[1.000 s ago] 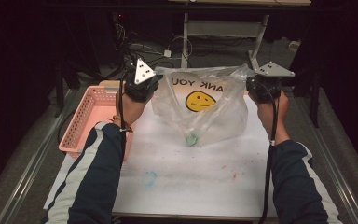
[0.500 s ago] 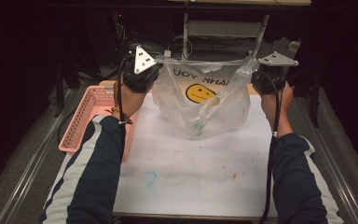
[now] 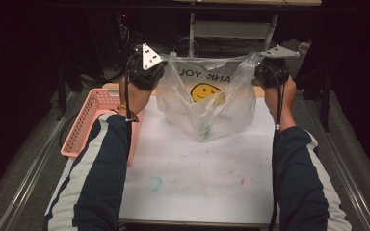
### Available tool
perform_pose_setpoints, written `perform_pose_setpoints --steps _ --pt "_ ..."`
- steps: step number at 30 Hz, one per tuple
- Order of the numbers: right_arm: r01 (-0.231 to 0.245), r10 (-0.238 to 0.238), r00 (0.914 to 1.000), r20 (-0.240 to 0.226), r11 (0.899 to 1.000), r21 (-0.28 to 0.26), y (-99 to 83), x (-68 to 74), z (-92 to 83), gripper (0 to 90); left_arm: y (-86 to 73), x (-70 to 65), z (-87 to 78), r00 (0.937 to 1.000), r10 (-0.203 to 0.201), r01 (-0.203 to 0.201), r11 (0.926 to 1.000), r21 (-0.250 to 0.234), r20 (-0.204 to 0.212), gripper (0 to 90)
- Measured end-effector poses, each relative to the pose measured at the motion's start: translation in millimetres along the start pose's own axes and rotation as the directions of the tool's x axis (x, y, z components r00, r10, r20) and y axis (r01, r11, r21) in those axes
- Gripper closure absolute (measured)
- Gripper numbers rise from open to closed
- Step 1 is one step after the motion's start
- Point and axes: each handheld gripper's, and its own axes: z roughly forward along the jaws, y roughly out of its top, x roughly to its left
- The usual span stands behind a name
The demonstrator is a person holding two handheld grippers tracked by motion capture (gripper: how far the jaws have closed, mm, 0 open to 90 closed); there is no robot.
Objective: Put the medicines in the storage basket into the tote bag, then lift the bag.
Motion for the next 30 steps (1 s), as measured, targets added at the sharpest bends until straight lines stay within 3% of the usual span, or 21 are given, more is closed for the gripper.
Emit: perform_pose_setpoints --steps 11,13,19,21,26,30 --pt "0.014 -0.015 0.9996 0.025 0.999 0.044 9.1 -2.0 27.5 90.0 -5.7 12.3 27.6 0.9985 -0.005 0.008 0.9983 0.057 -0.055 86.4" --pt "0.016 -0.017 0.9995 0.027 0.999 0.043 13.7 -2.2 27.7 90.0 -1.8 14.9 28.5 0.9978 -0.016 0.019 0.9985 0.051 -0.064 86.4" --pt "0.009 -0.010 0.9991 0.041 1.000 0.005 35.0 -8.2 18.2 90.0 18.8 22.3 26.7 0.9947 0.009 -0.005 0.9992 0.039 -0.102 86.4" --pt "0.014 -0.013 0.9989 0.045 1.000 -0.004 40.6 -9.2 16.0 90.0 23.1 24.4 27.4 0.9947 -0.014 0.018 0.9991 0.038 -0.102 86.5" --pt "0.005 -0.004 0.9982 0.060 1.000 -0.015 52.0 -15.2 12.0 90.0 29.8 25.0 30.2 0.9929 0.008 -0.002 0.9989 0.047 -0.119 86.3" --pt "-0.020 0.022 0.9980 0.060 1.000 -0.023 53.6 -14.6 13.0 90.0 26.2 23.7 34.3 0.9934 -0.023 0.031 0.9971 0.069 -0.112 84.0"
